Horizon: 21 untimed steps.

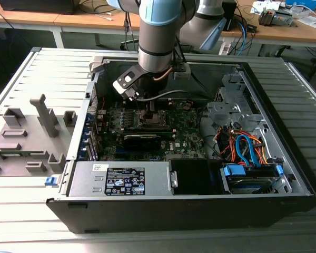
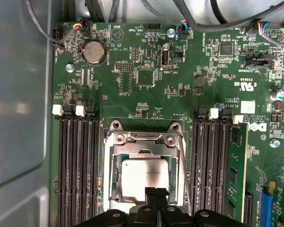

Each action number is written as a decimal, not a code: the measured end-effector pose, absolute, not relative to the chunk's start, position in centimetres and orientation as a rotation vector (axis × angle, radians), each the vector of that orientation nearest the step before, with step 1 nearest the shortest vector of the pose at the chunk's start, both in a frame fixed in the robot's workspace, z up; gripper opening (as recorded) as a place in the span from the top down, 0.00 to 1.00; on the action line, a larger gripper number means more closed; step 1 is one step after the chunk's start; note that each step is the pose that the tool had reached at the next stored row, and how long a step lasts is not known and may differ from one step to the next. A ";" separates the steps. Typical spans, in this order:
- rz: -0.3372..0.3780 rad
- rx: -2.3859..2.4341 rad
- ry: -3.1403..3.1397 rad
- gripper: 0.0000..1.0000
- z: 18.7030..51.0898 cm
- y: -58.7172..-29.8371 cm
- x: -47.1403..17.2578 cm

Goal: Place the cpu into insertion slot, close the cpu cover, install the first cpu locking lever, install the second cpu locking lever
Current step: 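Close the cpu cover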

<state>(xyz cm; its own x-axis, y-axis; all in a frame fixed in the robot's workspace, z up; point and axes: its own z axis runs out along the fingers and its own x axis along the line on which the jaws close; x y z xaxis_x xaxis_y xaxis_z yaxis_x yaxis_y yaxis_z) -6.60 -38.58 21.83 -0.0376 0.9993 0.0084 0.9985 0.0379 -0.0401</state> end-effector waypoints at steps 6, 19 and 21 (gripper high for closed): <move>0.036 -2.156 -2.238 0.89 21.4 -38.6 -6.7; 0.037 -2.156 -2.238 0.89 20.7 -38.6 -6.7; 0.036 -2.156 -2.238 0.89 20.6 -38.6 -6.7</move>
